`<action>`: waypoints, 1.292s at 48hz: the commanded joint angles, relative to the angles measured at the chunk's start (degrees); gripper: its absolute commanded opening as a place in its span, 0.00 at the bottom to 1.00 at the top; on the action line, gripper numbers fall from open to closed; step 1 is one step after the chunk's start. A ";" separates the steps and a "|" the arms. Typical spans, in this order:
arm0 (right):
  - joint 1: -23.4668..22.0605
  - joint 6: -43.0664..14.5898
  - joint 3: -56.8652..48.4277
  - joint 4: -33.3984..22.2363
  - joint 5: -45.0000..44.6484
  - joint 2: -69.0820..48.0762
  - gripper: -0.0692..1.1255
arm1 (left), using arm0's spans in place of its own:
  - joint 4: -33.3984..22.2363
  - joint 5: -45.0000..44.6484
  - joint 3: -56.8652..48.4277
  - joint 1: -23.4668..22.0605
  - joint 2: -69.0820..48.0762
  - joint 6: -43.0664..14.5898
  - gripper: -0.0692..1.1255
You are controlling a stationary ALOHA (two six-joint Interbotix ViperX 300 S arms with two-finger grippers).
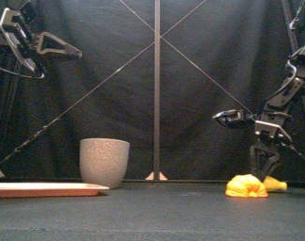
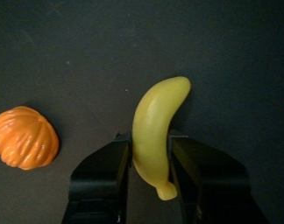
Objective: Pick the banana then place it on the pink plate
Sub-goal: Place banana on the pink plate
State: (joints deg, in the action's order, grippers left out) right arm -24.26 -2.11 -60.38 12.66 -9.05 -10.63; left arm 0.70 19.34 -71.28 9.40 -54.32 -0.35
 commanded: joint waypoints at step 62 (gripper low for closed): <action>22.59 0.18 61.35 -6.15 10.55 39.99 0.53 | 0.44 0.44 0.53 -0.35 0.26 0.09 0.04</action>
State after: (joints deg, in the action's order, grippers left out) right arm -1.58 -1.93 -2.37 6.86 2.64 30.41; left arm 1.05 19.42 -71.63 9.05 -54.32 -0.26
